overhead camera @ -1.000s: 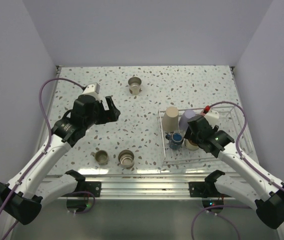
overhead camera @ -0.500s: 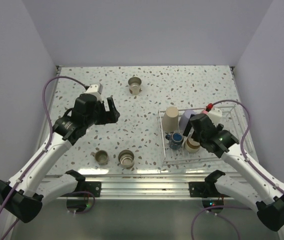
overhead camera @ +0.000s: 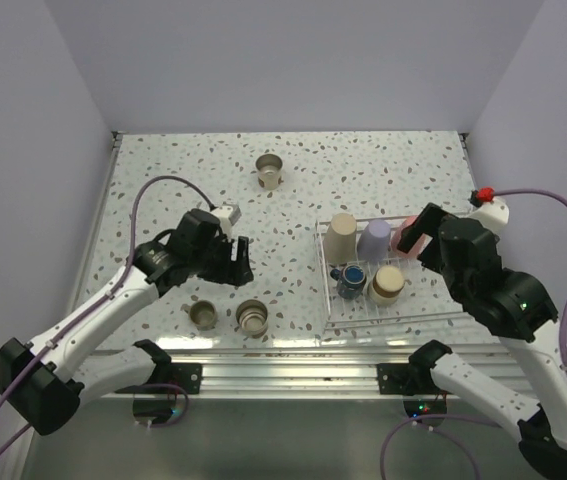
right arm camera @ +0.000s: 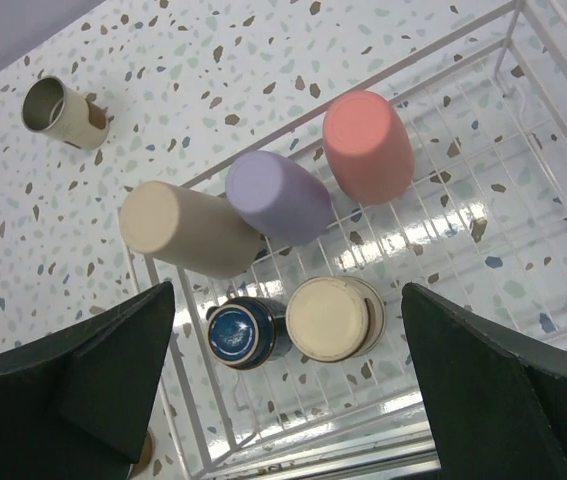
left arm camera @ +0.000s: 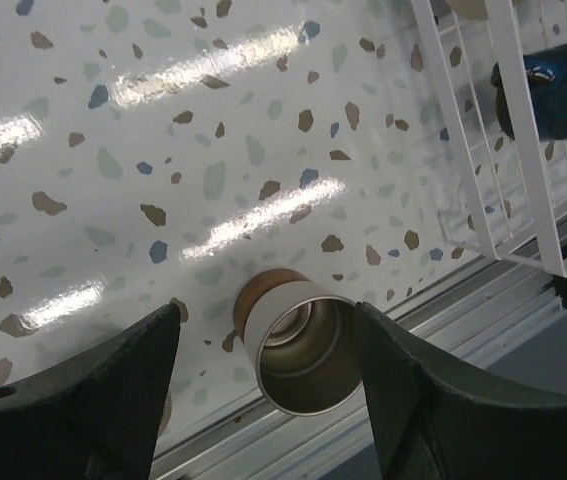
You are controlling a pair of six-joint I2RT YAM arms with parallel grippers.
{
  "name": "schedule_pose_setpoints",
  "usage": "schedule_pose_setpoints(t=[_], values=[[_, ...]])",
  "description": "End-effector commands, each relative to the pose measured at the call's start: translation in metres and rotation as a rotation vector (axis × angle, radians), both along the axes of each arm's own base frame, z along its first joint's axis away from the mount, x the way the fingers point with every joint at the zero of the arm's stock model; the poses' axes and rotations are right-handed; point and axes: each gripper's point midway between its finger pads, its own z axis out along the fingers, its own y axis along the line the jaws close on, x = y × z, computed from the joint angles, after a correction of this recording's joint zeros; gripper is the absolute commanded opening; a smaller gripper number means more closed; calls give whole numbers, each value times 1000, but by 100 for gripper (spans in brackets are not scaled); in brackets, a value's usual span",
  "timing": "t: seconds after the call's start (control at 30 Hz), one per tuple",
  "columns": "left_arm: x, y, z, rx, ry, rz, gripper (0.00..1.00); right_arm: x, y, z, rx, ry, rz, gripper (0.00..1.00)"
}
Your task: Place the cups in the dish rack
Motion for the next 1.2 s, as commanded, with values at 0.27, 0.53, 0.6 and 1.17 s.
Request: schedule_pose_setpoints(t=[0.27, 0.53, 0.6, 1.17], values=[[-40, -2, -51, 52, 140, -13, 68, -28, -25, 10, -44, 8, -20, 99], [-54, -12, -79, 125, 184, -41, 51, -28, -26, 16, -75, 3, 3, 99], [-51, -14, -82, 137, 183, -20, 43, -28, -26, 18, -78, 0, 11, 99], [45, -113, 118, -144, -218, -45, 0, 0, 55, 97, 72, -120, 357, 99]])
